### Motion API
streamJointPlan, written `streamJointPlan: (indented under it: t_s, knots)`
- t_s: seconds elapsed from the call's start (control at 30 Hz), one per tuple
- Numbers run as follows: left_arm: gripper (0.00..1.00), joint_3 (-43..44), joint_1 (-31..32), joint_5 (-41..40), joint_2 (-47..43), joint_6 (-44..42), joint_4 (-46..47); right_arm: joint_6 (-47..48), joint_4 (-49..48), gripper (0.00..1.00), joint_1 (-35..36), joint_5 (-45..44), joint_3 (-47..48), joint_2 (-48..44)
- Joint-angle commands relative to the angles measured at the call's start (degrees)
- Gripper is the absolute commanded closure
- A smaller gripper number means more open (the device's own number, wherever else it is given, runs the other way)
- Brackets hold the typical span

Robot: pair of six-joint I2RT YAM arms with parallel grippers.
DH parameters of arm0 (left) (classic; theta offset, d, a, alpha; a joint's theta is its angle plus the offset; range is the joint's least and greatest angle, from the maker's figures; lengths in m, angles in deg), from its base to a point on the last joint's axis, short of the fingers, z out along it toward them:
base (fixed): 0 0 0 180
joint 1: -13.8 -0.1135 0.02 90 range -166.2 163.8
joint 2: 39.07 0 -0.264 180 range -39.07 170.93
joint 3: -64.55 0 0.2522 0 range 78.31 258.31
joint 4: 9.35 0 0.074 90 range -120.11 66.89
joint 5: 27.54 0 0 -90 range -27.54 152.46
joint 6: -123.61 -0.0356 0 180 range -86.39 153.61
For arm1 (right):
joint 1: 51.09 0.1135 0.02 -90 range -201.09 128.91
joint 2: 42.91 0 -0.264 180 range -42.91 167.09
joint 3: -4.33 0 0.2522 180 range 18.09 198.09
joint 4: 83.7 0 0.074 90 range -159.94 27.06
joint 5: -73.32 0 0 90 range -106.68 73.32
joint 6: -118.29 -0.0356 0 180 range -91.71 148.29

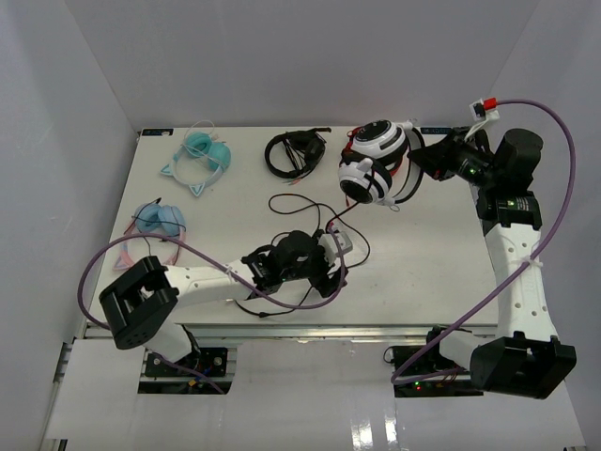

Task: Wrap the headphones

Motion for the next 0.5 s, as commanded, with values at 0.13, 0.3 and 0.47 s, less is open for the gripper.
streamJointPlan:
  t_s: [0.13,0.3,0.47]
  knots:
    - [0.02,-6.3,0.1,6.8,-12.4,-6.2,5.7,-4.0,1.3,0.92,-1.0,-4.6,6.3,1.8]
    - [0.02,-5.1,0.6,11.0,-14.3,-8.7,0.3,-3.4,2.0,0.92,-1.0,-7.6,5.6,2.9]
    - [0.02,2.2,1.5,17.0,-6.9,-12.2,-12.5,-4.5,2.4,0.92,-1.0,-9.1,5.2,4.5]
